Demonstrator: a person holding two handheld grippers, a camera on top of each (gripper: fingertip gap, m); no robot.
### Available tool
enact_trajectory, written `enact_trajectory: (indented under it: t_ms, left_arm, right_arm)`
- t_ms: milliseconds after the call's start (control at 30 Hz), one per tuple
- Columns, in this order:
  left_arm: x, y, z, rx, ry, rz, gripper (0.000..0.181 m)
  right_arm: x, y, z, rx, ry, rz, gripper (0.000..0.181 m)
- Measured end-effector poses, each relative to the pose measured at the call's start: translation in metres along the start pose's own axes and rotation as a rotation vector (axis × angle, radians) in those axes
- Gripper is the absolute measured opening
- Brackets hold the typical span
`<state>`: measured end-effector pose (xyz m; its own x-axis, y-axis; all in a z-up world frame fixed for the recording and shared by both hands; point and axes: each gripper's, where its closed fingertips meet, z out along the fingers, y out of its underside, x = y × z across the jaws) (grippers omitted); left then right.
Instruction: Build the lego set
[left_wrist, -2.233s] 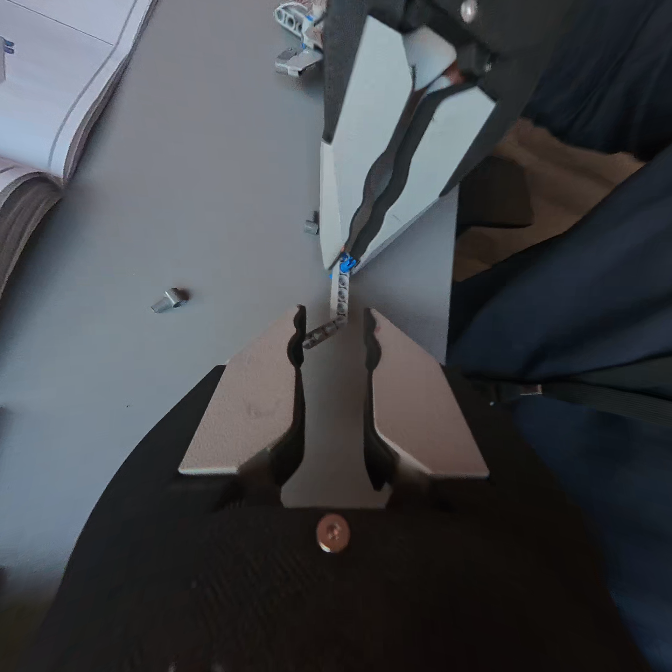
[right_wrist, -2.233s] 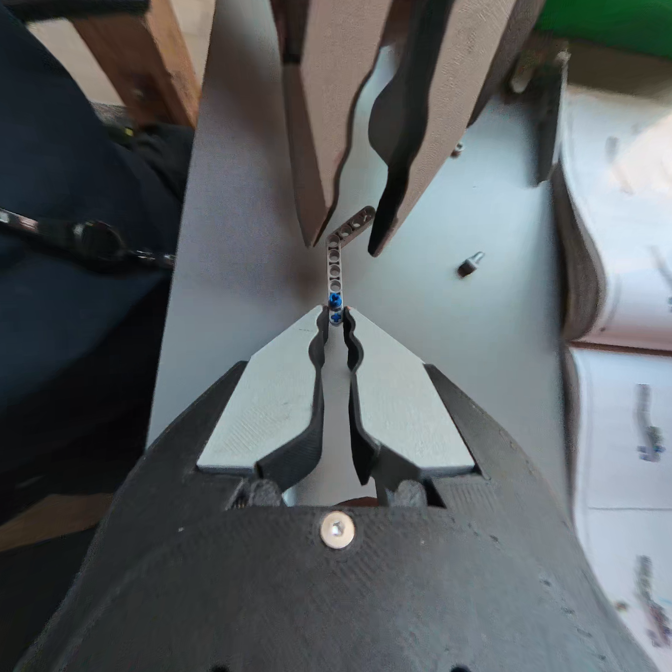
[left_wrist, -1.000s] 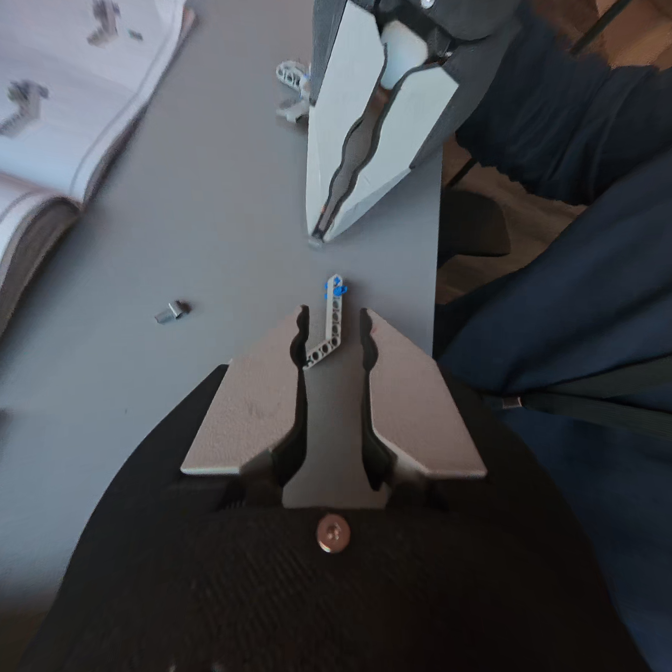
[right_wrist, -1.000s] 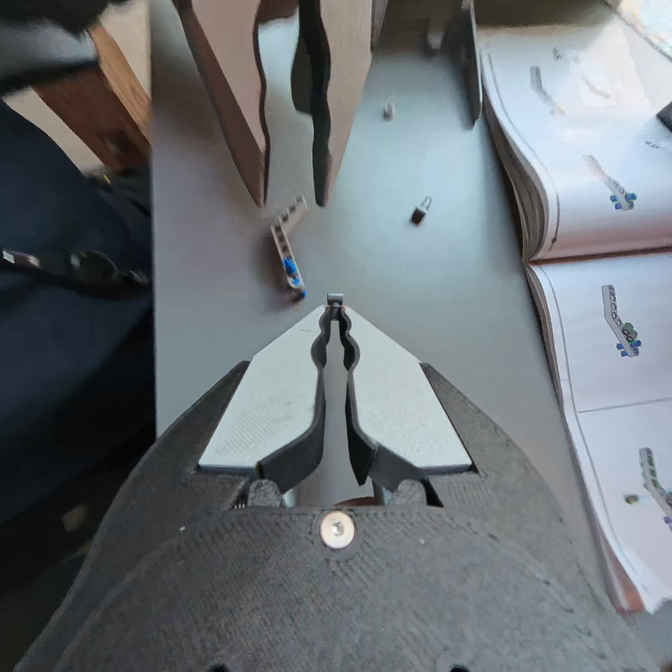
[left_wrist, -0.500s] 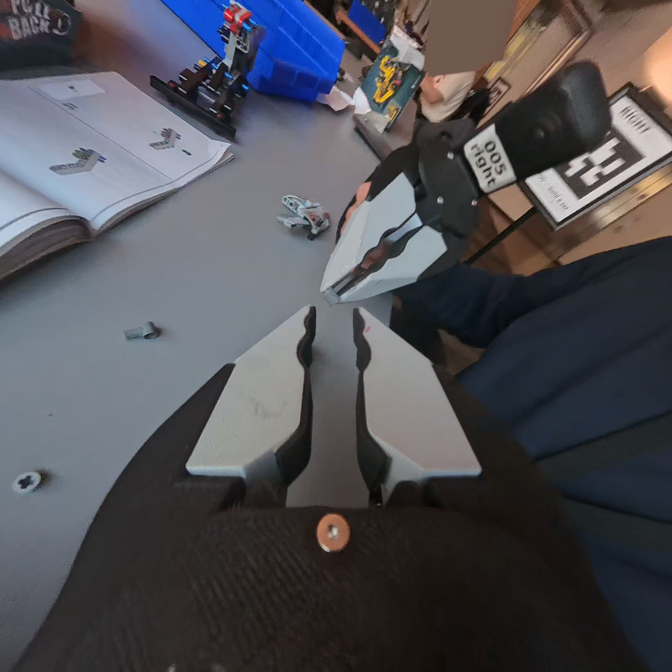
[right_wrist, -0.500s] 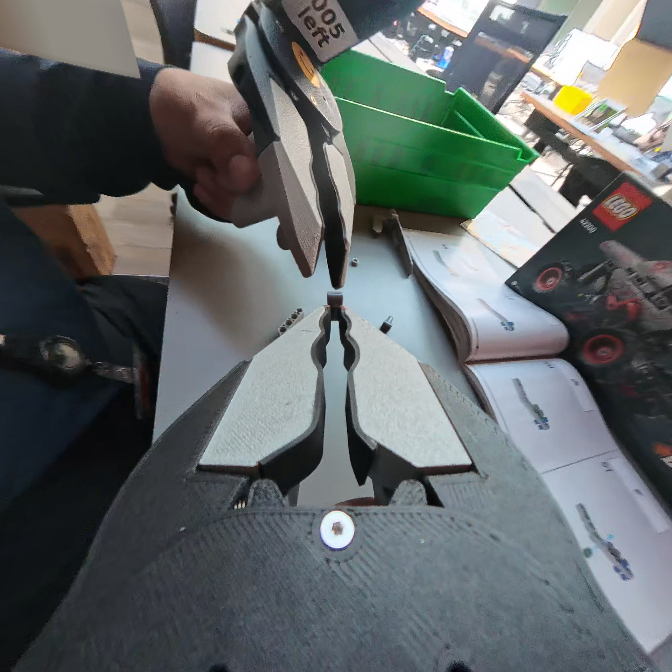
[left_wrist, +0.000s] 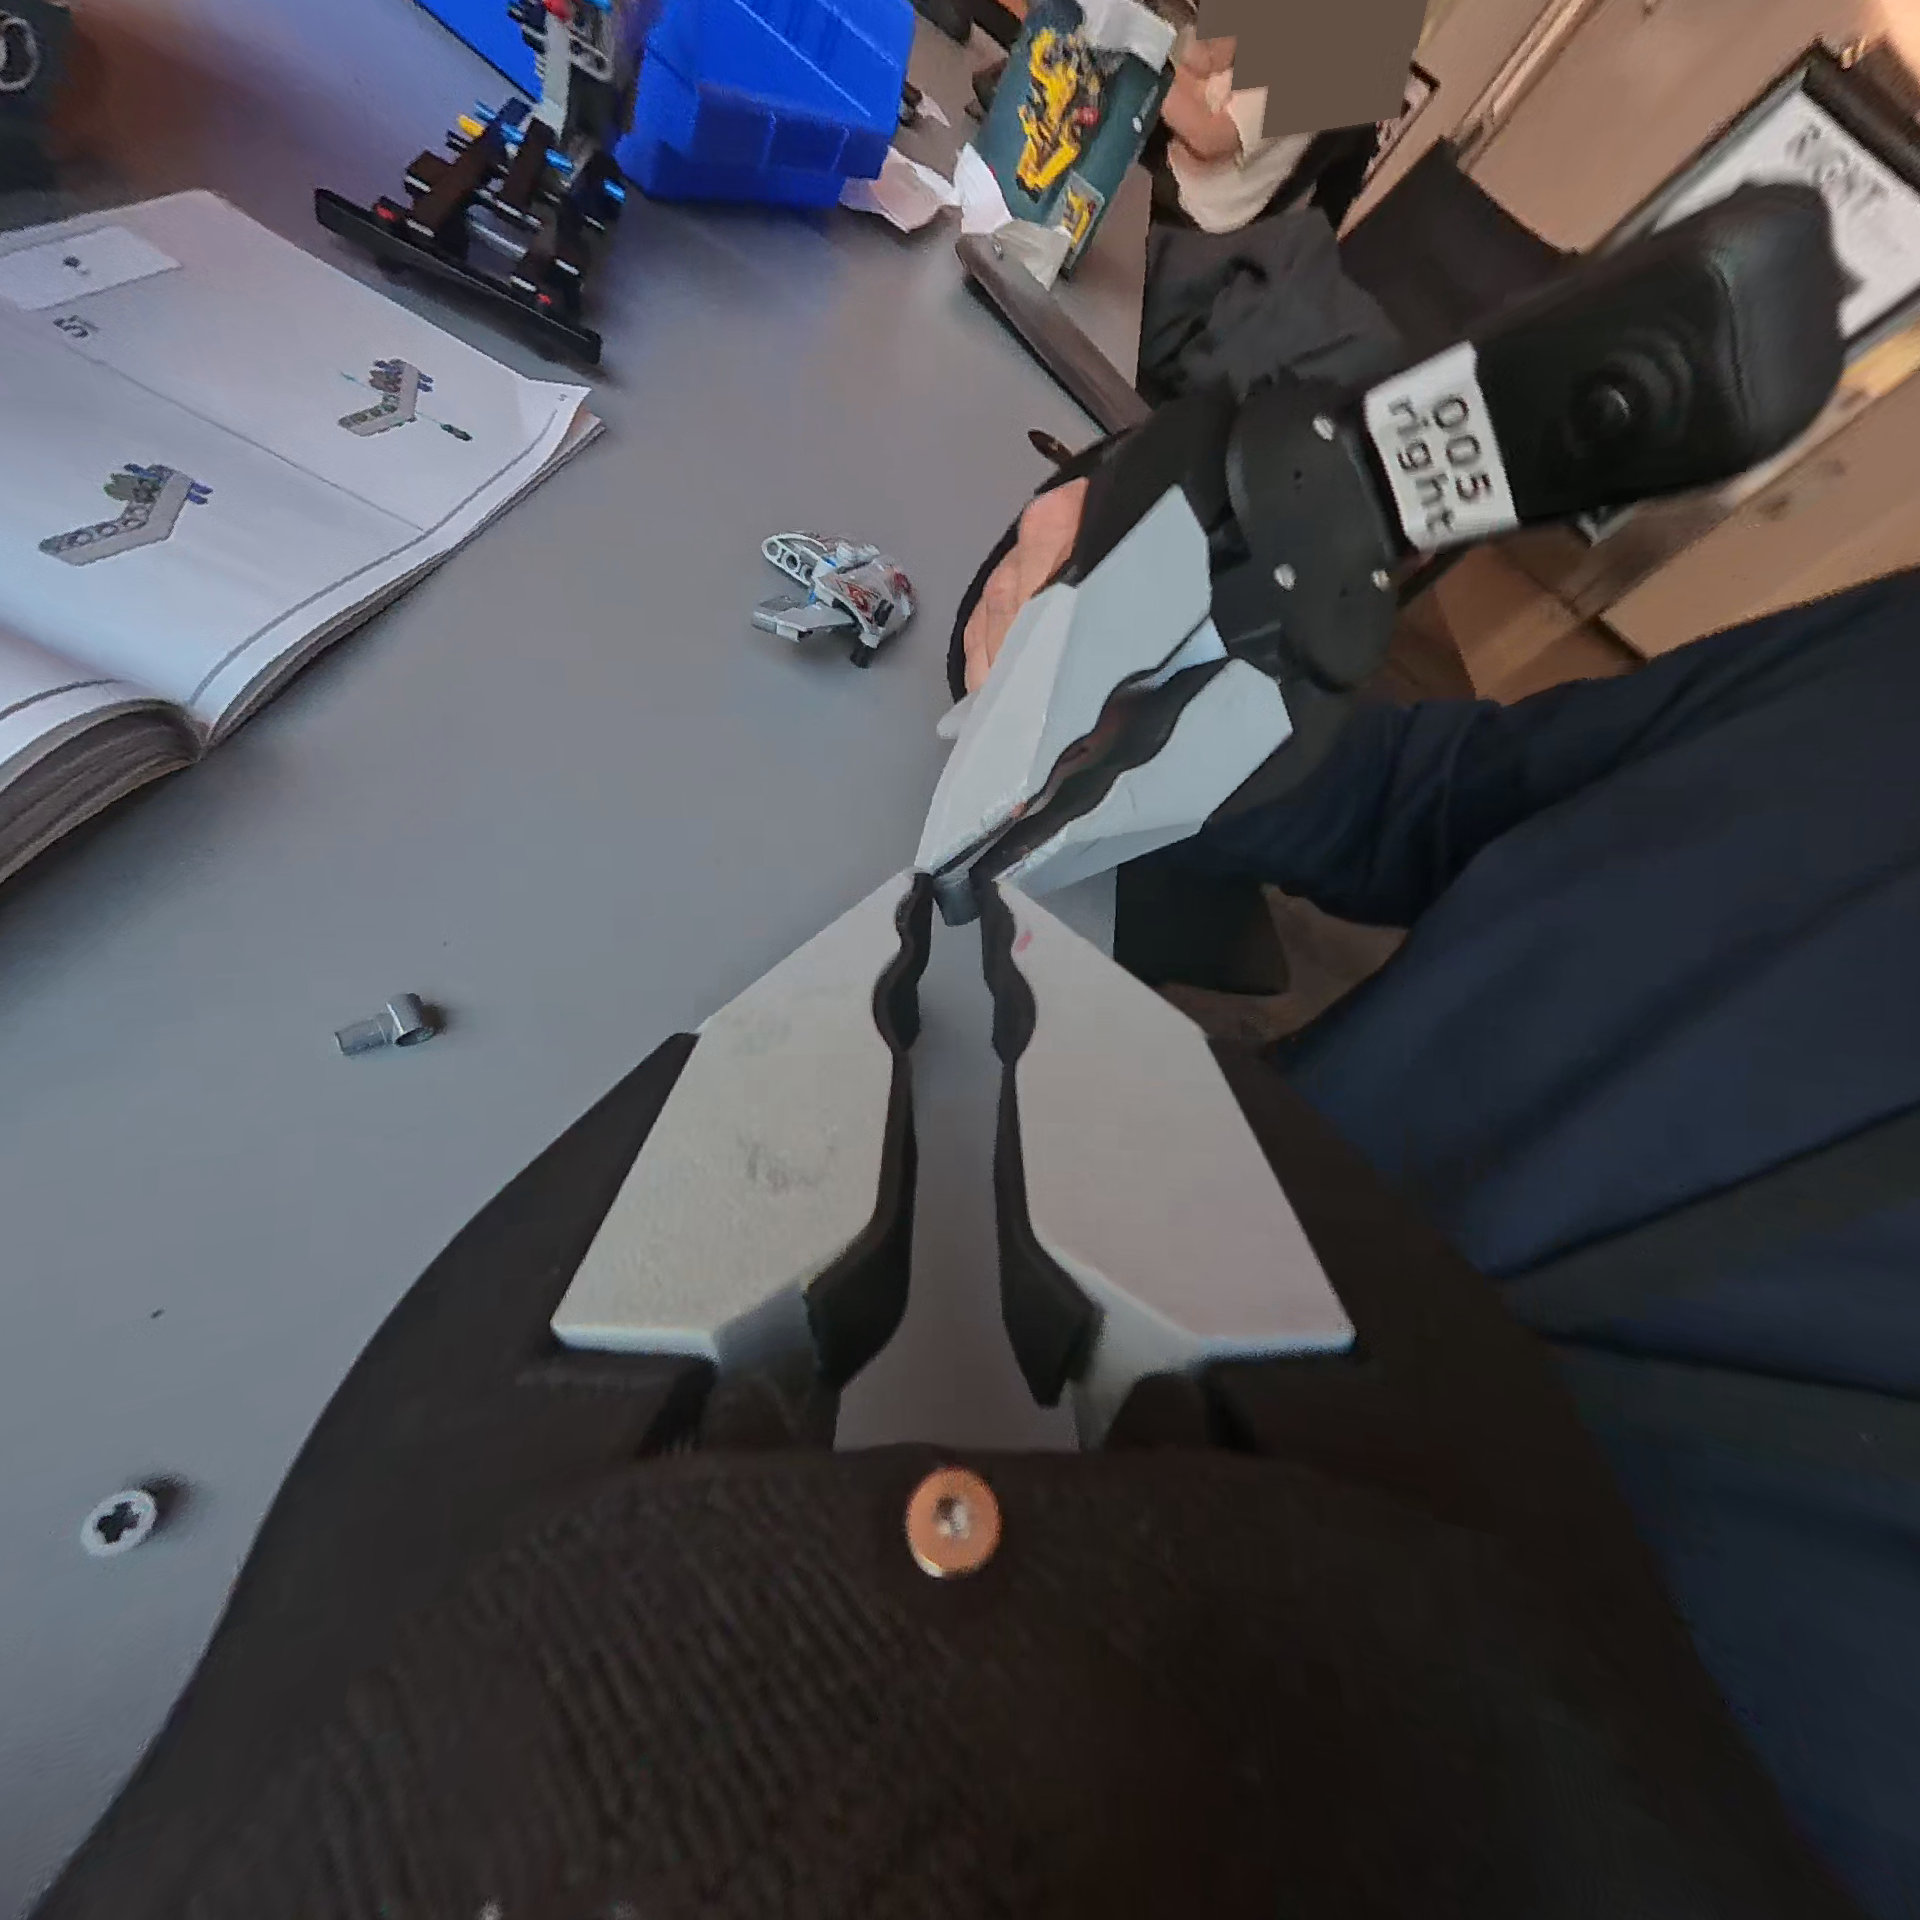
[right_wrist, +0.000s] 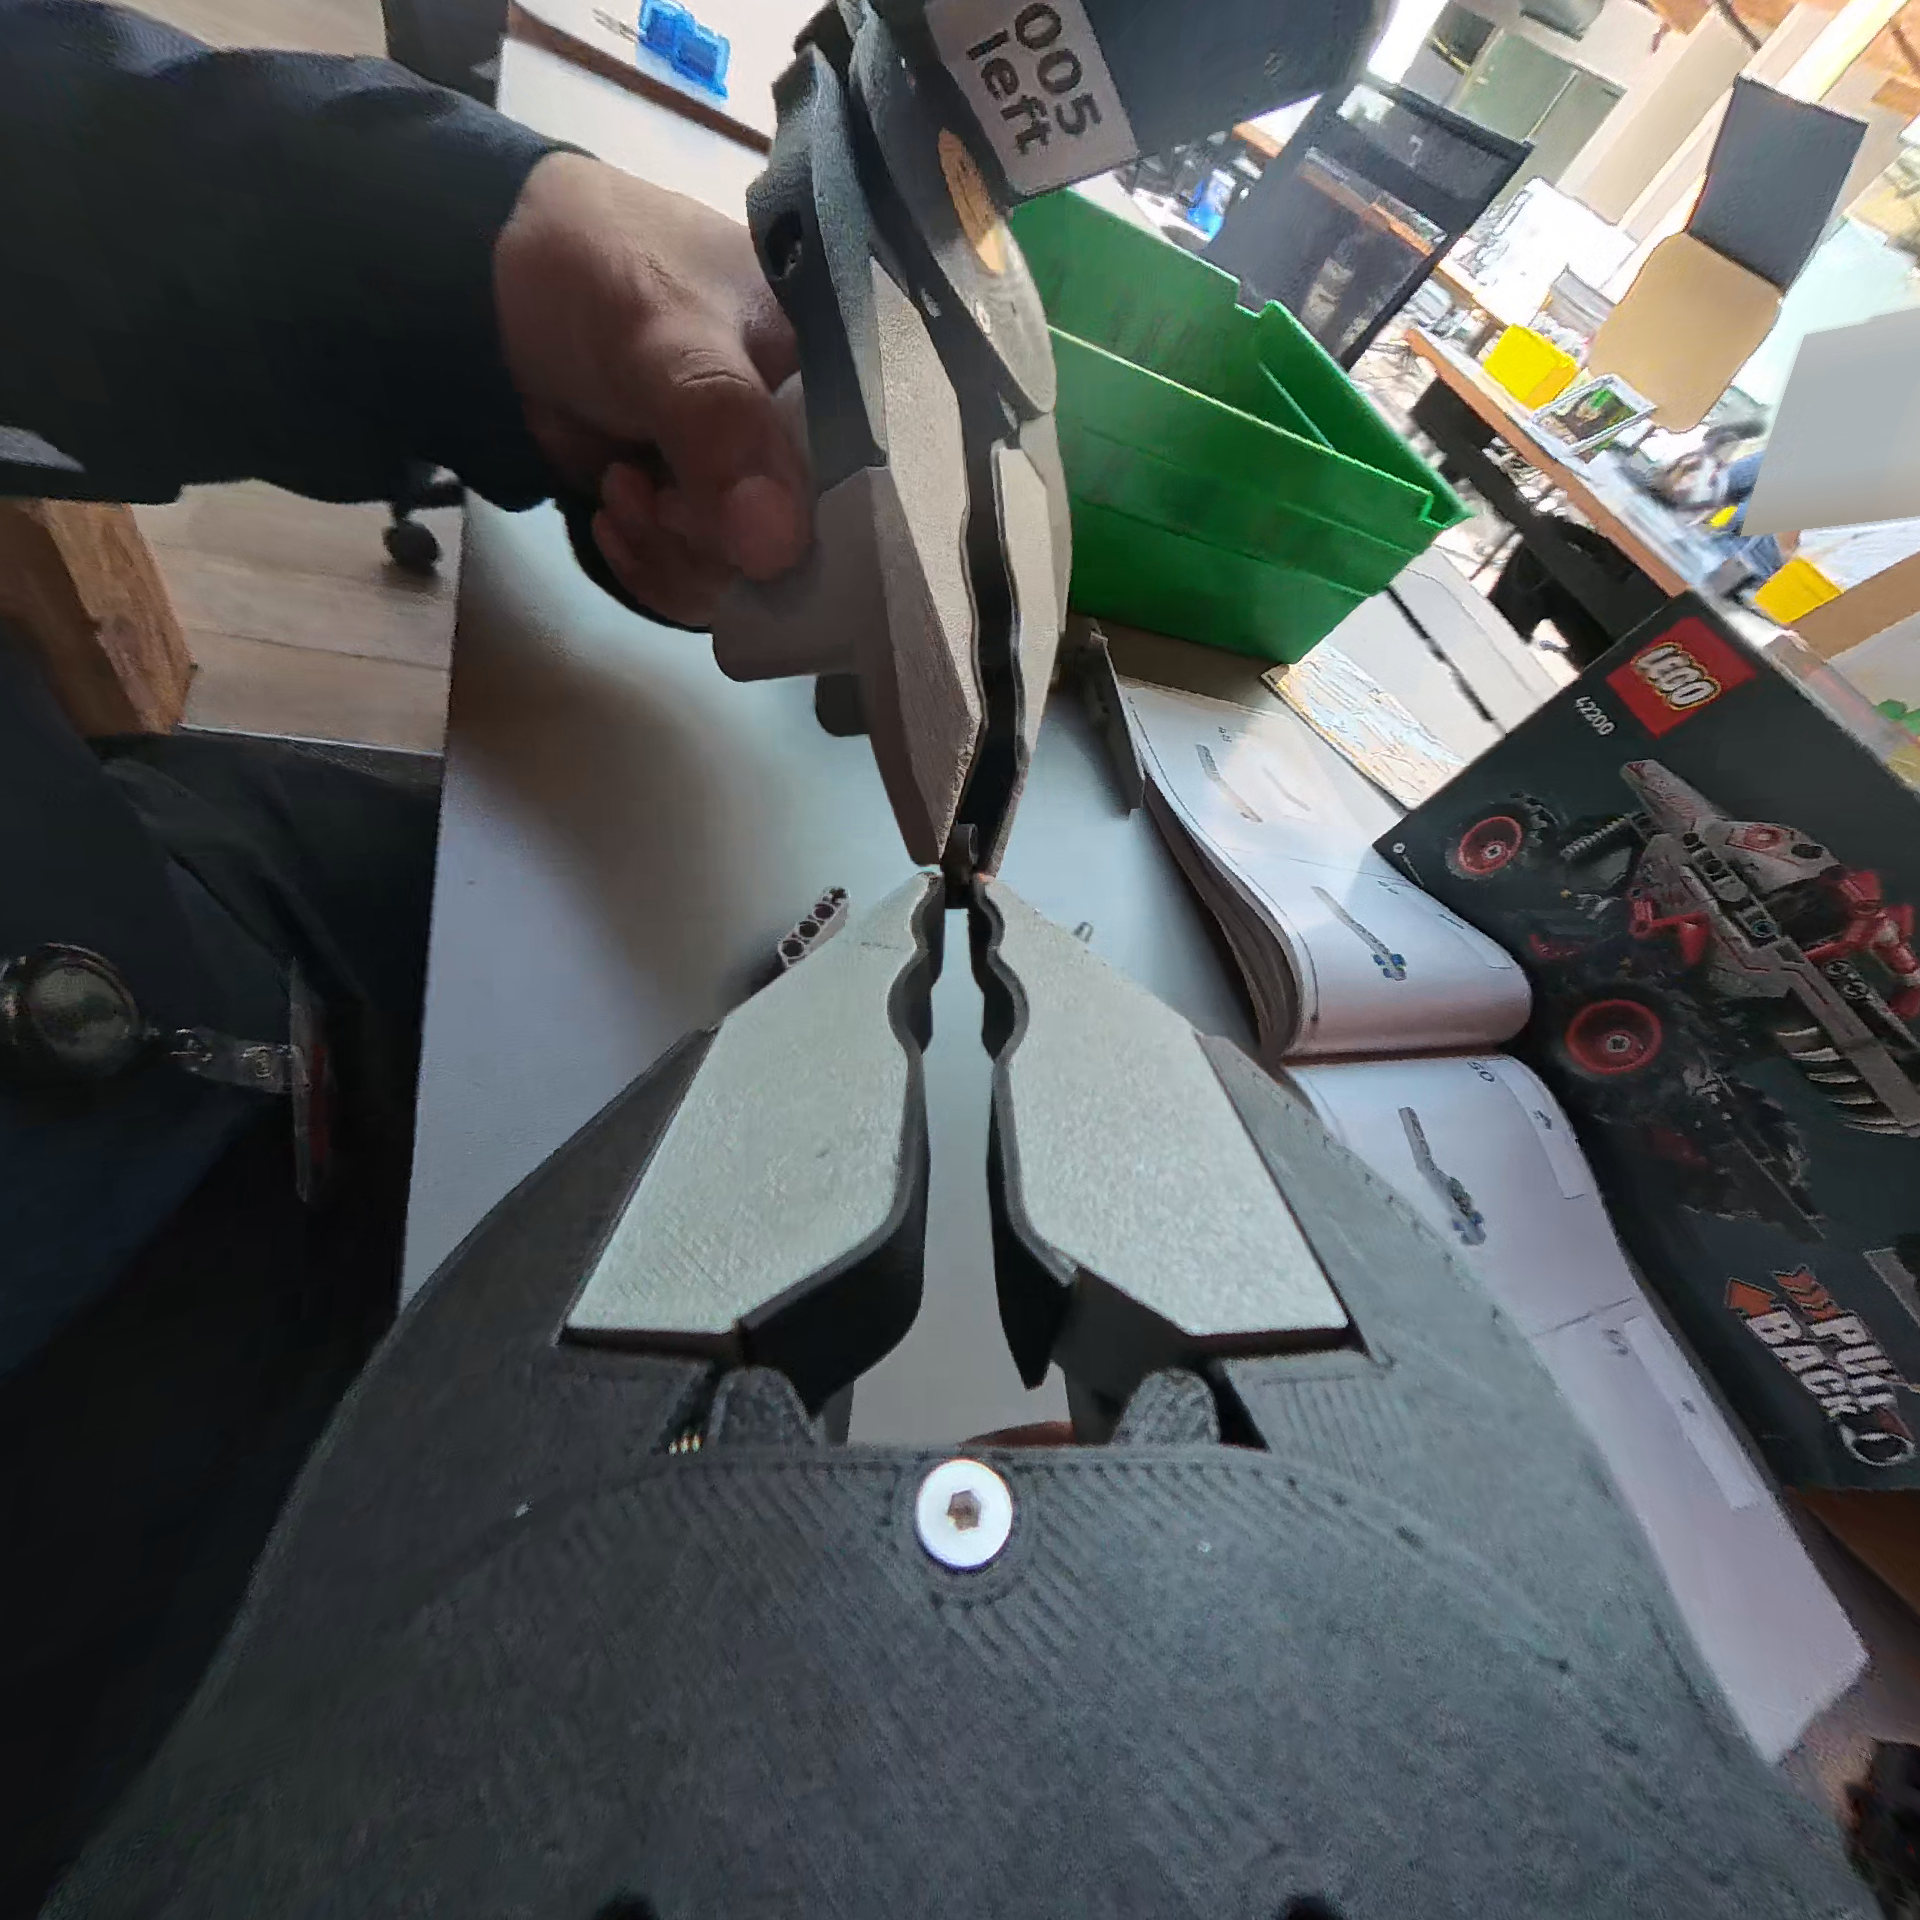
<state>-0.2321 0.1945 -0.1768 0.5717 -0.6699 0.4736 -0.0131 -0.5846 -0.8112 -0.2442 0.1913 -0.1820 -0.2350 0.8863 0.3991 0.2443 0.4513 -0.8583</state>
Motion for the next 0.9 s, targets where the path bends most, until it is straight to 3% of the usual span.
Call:
enact_trajectory:
  t_ms: [200,333,467,700,800,900]
  left_arm:
    - [0.014,0.004,-0.004,-0.106,0.028,0.397,0.005]
    - [0.032,-0.005,-0.01,-0.023,0.076,0.594,0.005]
    - [0.043,-0.011,-0.013,0.072,0.108,0.725,0.005]
    - [0.038,-0.003,-0.007,0.024,0.07,0.775,0.005]
    - [0.034,-0.003,-0.008,0.02,0.054,0.753,0.005]
    - [0.021,-0.009,-0.011,0.032,-0.019,0.658,0.005]
  right_arm:
    - [-0.011,-0.007,-0.014,0.108,-0.364,0.413,0.004]
    - [-0.012,-0.018,-0.022,0.185,-0.523,0.588,0.008]
    - [-0.015,-0.019,-0.019,0.175,-0.542,0.576,0.011]
    - [-0.017,-0.031,-0.018,0.188,-0.544,0.517,0.004]
    - [-0.014,-0.029,-0.014,0.166,-0.469,0.435,0.003]
    - [-0.004,-0.025,-0.009,0.148,-0.291,0.298,0.002]
